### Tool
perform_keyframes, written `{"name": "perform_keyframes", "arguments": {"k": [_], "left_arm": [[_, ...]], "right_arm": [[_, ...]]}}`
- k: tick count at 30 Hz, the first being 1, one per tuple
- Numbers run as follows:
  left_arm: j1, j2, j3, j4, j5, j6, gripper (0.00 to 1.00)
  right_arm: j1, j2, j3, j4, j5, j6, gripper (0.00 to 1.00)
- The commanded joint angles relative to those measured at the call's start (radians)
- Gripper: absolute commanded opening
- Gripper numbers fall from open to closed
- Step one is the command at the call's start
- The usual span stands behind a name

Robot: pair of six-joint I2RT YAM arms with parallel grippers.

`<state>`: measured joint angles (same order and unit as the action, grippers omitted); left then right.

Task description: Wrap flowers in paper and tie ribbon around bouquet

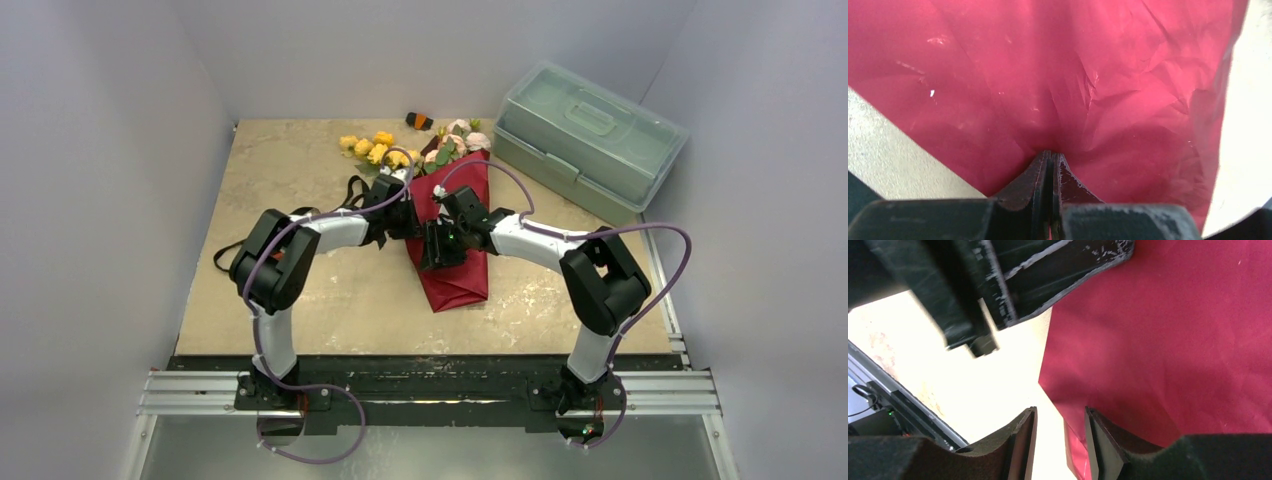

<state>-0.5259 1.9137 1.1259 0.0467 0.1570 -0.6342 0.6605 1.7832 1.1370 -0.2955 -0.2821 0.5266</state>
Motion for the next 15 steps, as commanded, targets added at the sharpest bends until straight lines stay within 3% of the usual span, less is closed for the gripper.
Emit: {"name": "perform_keyframes", "arguments": {"k": [1, 5, 8, 15], "left_arm": [[0.012, 0.053, 0.072, 0.005, 0.025, 0.069, 0.0], [0.012, 0.083, 0.088, -0.007, 0.025, 0.1, 0.0], [0.012, 0.086, 0.089, -0.007, 0.025, 0.117, 0.0], [0.012, 0.08, 0.095, -0.016, 0.032, 0.131, 0.0]], "right_arm": [[-0.024, -0.028, 0.034, -0.009, -0.036, 0.034, 0.46], [-0.067, -0.083, 0.113, -0.107, -0.029, 0.034, 0.45], [-0.145, -0.124, 0.113, -0.084, -0.083, 0.076, 0.42], [-0.279, -0.031, 0.125, -0.027, -0.117, 0.104, 0.22]]}}
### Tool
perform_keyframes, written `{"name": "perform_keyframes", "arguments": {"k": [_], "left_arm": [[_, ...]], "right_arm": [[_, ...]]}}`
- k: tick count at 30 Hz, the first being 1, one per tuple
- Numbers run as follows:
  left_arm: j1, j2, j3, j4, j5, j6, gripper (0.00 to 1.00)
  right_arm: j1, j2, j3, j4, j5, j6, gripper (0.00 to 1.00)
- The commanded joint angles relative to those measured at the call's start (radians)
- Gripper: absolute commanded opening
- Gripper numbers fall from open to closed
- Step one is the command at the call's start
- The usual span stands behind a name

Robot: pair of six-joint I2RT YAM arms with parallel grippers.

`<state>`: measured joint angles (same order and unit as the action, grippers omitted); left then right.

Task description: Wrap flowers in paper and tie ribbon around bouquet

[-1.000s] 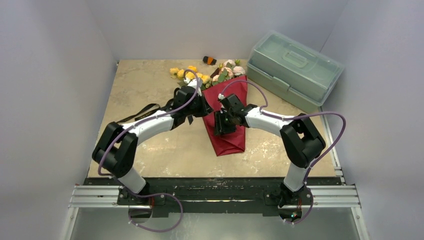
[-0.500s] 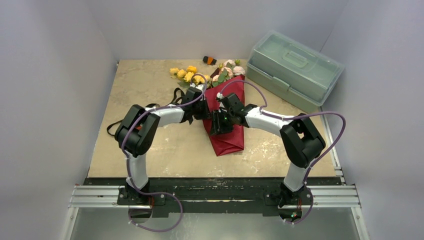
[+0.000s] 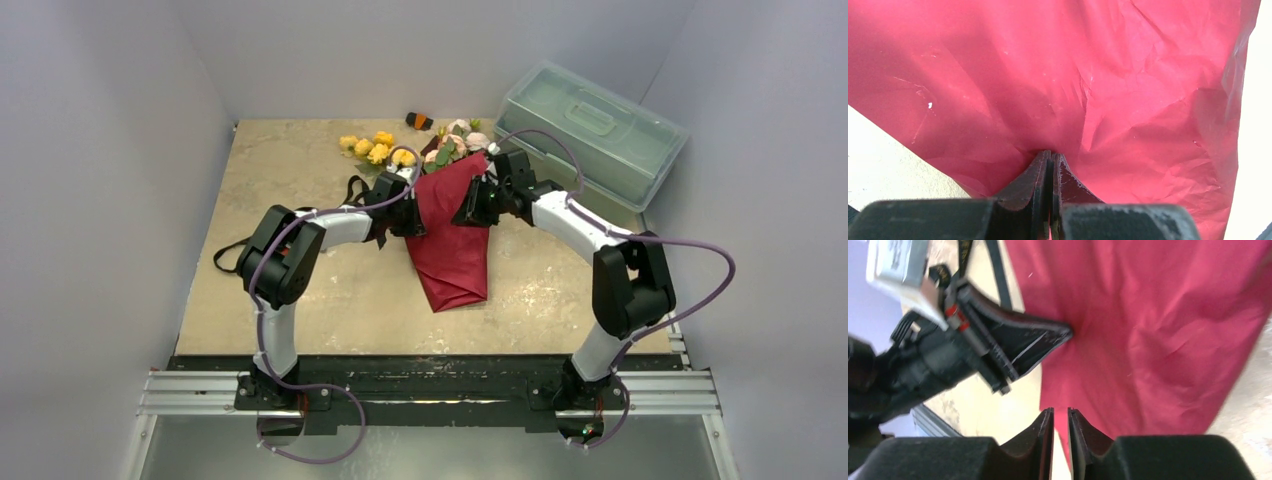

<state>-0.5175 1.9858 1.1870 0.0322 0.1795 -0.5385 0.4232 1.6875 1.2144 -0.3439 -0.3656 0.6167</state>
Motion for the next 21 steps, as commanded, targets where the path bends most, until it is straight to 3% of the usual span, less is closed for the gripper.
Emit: {"name": "perform_keyframes", "arguments": {"k": [1, 9, 14, 21], "left_arm": [[0.004, 0.007, 0.035, -0.003, 0.013, 0.034, 0.0], [0.004, -0.009, 0.064, -0.057, 0.015, 0.044, 0.0], [-0.026, -0.115, 0.084, -0.13, -0.048, 0.116, 0.0], [-0.163, -0.212, 0.107, -0.208, -0.082, 0.232, 0.0]], "right_arm": [[-0.054, 0.093, 0.061, 0.019, -0.034, -0.001, 0.2], [-0.088, 0.296, 0.064, 0.037, -0.015, -0.07, 0.14], [-0.09, 0.308, 0.019, 0.065, -0.011, -0.072, 0.13], [-0.09, 0.295, -0.023, 0.097, -0.021, -0.045, 0.12]]}}
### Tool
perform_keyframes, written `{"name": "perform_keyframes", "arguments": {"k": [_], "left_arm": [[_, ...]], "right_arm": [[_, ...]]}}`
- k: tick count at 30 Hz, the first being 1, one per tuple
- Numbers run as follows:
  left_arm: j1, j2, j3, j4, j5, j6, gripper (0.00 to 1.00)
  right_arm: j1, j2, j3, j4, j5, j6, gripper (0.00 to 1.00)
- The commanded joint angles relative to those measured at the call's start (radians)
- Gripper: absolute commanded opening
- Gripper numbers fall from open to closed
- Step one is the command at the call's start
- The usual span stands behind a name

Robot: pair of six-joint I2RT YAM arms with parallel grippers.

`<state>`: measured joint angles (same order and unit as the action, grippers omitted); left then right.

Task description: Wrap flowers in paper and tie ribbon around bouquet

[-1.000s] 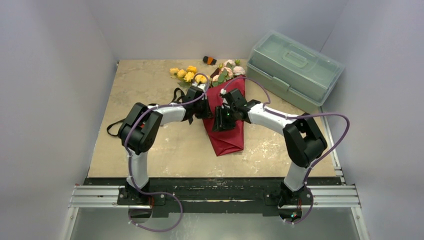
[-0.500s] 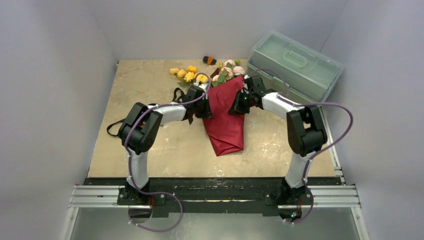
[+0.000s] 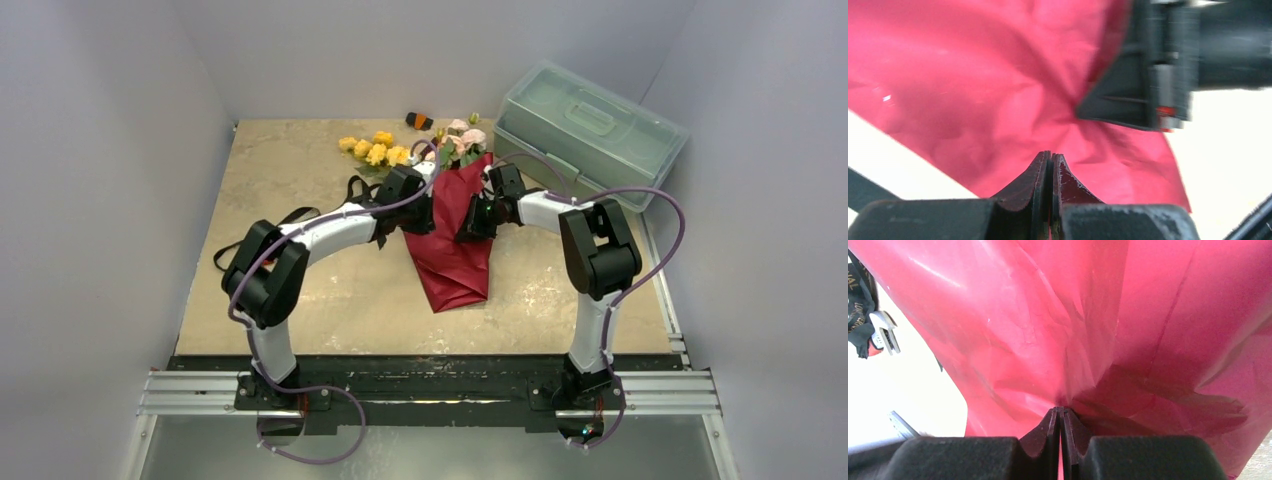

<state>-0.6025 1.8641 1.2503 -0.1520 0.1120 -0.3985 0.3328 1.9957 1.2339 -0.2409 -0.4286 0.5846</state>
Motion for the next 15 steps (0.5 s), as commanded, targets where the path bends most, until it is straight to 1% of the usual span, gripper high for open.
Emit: {"name": "perform_keyframes", "arguments": {"k": [1, 9, 14, 15], "left_arm": [[-0.099, -0.093, 0.039, -0.024, -0.001, 0.097, 0.0], [-0.193, -0.036, -0.037, 0.118, 0.189, 0.031, 0.0], [-0.22, 0.032, -0.053, 0.137, 0.24, 0.03, 0.0], [-0.224, 0.044, -0.062, 0.171, 0.248, 0.031, 0.0]], "right_arm": [[0.0, -0.016, -0.044, -0.005, 0.042, -0.011, 0.12], [0.0, -0.029, -0.04, -0.013, 0.037, 0.0, 0.12], [-0.003, -0.031, -0.021, -0.033, 0.04, -0.001, 0.12], [-0.006, -0.028, -0.014, -0.037, 0.04, -0.004, 0.12]]}}
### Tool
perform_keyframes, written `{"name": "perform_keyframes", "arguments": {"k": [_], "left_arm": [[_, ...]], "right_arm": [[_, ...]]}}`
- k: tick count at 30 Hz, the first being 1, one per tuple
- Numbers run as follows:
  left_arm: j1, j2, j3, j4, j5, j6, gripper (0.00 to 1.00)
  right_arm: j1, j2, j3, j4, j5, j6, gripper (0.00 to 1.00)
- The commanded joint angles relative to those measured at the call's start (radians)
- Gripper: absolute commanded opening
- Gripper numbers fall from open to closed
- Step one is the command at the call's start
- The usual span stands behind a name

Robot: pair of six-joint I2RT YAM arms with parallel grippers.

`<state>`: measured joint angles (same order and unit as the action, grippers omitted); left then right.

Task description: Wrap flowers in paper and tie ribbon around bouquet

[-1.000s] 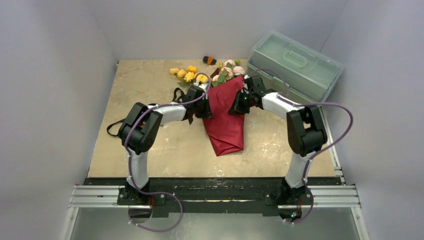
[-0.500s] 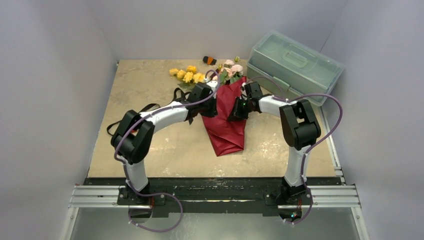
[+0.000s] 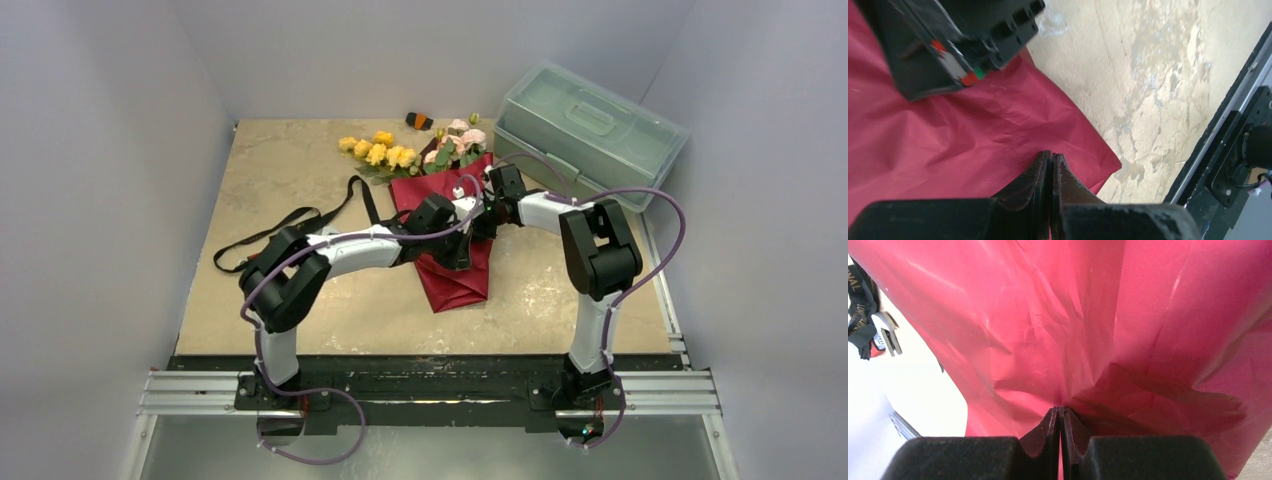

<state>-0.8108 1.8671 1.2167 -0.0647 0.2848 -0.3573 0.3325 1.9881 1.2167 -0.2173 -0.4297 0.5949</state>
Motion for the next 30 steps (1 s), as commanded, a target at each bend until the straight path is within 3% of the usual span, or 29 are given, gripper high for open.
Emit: {"name": "perform_keyframes", "arguments": {"k": [1, 11, 18, 30], "left_arm": [[-0.02, 0.058, -0.038, 0.092, 0.083, -0.007, 0.0], [-0.03, 0.142, -0.17, 0.145, 0.105, 0.003, 0.0], [-0.031, 0.149, -0.172, 0.135, 0.095, 0.012, 0.0], [-0.028, 0.167, -0.136, 0.081, 0.101, 0.033, 0.0]], "right_arm": [[-0.009, -0.016, 0.015, -0.069, 0.045, -0.022, 0.12], [-0.097, 0.077, 0.2, -0.202, 0.082, -0.107, 0.12], [-0.163, 0.175, 0.397, -0.35, 0.261, -0.173, 0.11], [-0.199, 0.357, 0.734, -0.441, 0.384, -0.245, 0.12]]}}
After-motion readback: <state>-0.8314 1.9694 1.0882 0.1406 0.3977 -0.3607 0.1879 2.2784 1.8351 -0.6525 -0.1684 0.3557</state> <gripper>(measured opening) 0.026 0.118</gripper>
